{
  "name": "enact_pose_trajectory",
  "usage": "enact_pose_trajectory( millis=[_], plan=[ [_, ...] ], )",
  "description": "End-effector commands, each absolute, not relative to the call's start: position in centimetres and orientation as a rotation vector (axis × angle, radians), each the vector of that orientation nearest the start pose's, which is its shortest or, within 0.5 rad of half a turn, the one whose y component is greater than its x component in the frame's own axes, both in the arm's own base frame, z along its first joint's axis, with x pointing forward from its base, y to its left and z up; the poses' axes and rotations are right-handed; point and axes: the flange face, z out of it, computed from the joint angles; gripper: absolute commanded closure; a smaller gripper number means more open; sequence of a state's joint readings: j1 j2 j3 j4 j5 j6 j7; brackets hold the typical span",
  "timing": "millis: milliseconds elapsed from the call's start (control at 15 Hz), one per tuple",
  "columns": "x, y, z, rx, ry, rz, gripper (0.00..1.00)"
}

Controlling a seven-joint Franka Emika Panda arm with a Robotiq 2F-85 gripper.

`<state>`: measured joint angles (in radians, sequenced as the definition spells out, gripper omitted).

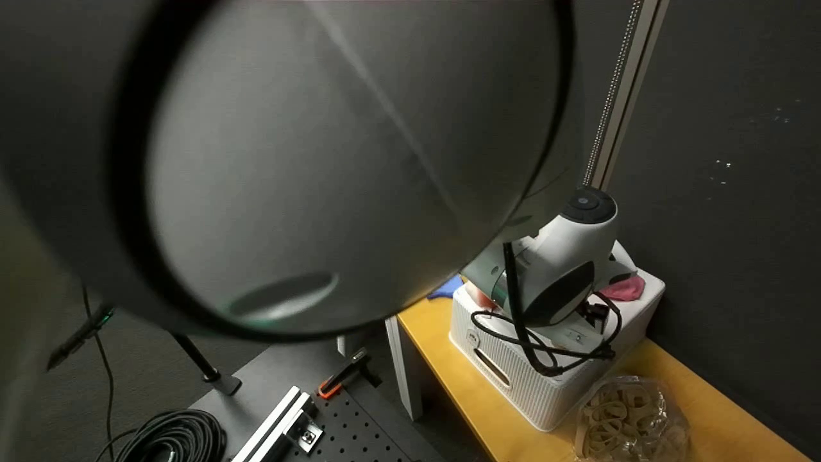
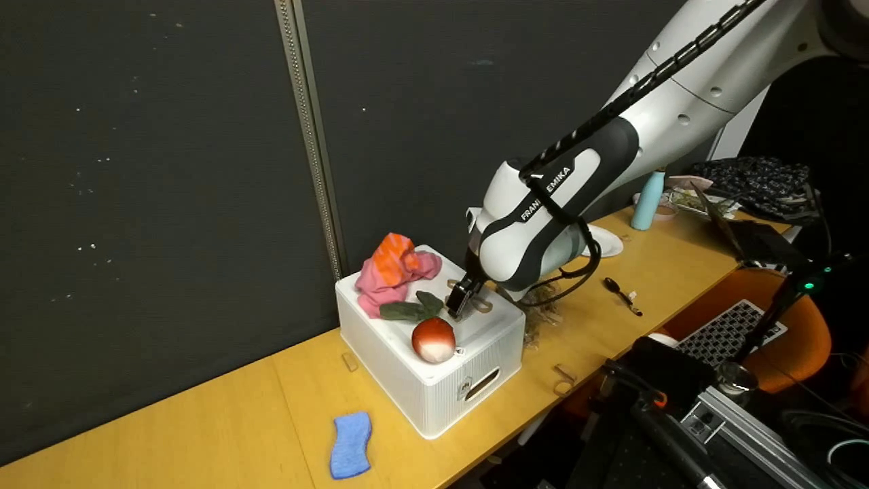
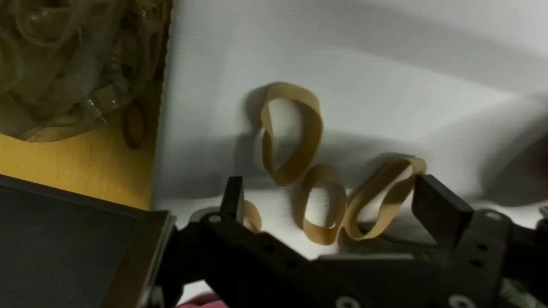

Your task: Put some rubber bands in the plastic bag

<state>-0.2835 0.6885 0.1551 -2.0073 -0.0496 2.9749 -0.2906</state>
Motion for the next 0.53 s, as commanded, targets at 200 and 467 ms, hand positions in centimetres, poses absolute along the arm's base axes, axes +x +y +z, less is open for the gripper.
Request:
enact_pose_trajectory(
  millis=[200,467],
  plan=[
    [61.97,-7.03,13.69,-3.091,-0.285,-0.462,0.39],
    [62.06,-7.32,14.3,-3.093,-0.28,-0.48,0.69]
  ],
)
